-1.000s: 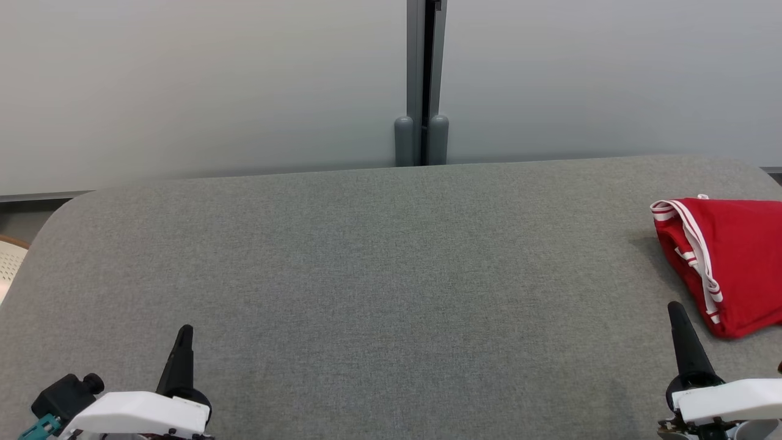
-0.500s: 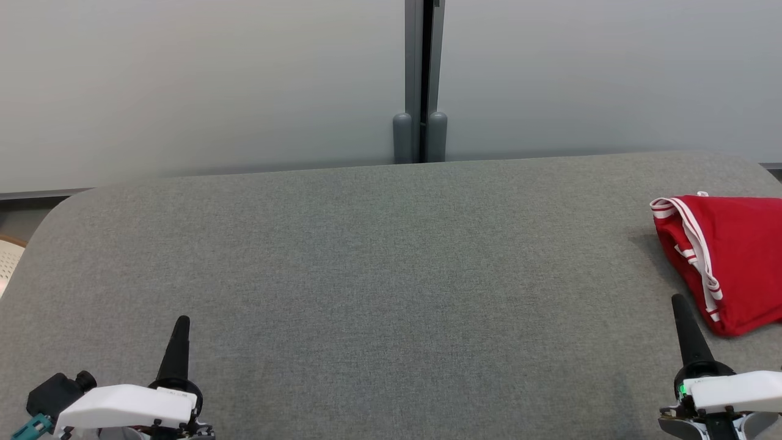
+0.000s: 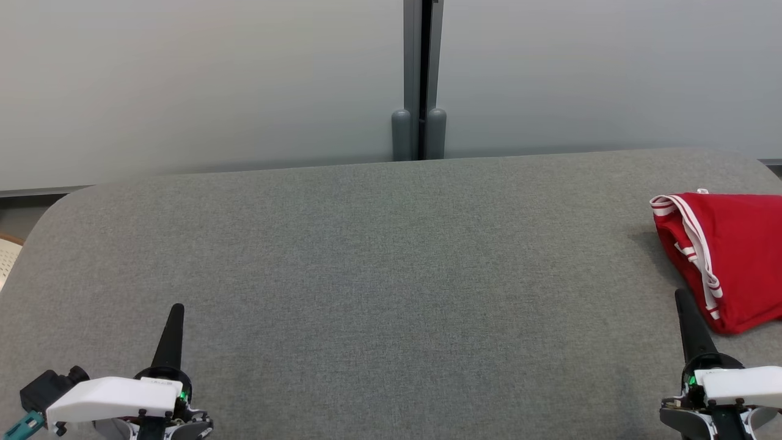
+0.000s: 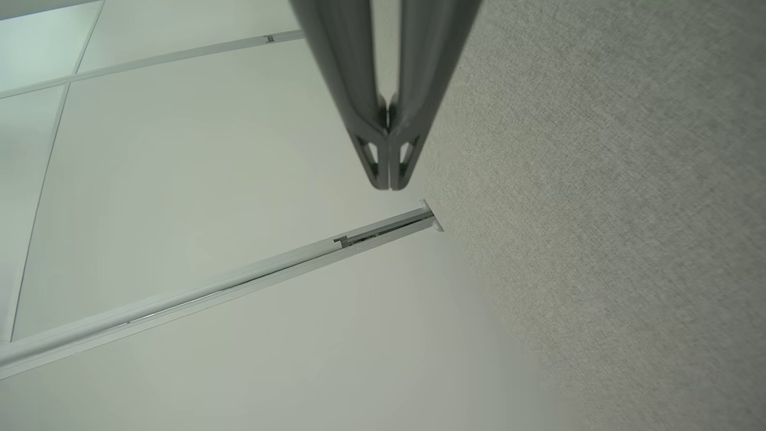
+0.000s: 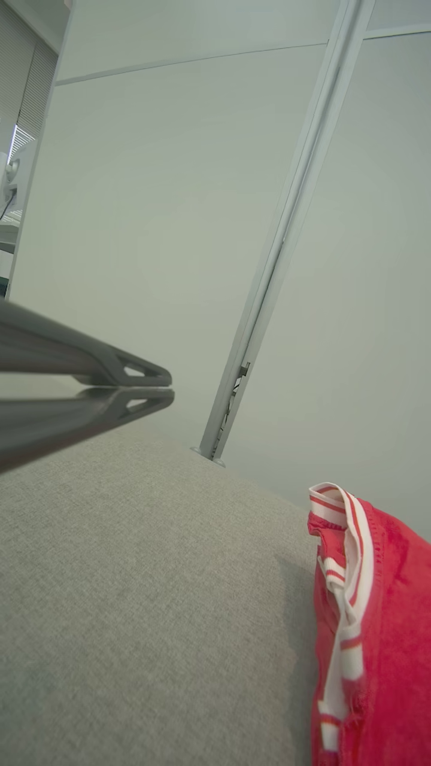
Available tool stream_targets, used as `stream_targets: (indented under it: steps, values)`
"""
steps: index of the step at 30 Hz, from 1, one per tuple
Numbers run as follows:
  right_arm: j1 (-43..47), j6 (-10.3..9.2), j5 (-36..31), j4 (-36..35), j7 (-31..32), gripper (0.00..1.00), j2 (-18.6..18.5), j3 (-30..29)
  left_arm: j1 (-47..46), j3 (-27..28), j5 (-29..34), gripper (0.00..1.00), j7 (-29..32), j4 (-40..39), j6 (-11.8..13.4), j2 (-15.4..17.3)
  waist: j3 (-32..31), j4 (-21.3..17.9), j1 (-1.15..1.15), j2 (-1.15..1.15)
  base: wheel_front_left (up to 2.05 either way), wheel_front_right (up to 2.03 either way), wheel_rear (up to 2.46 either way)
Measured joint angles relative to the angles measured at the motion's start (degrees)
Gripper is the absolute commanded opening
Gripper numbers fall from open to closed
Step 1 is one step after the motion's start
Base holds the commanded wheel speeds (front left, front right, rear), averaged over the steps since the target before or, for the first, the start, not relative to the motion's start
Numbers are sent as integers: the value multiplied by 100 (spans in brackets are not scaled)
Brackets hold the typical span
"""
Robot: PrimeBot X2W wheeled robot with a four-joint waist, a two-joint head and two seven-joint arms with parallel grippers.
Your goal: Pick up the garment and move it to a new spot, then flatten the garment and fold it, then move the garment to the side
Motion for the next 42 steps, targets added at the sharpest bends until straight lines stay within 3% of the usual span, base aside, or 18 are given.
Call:
stream_targets:
  steps: [42]
  values:
    - [-347, 0, 1742, 324, 158, 0, 115, -214, -364, 552, -1508, 0, 442, 178, -470, -293, 125, -53, 0, 0, 0, 0, 0]
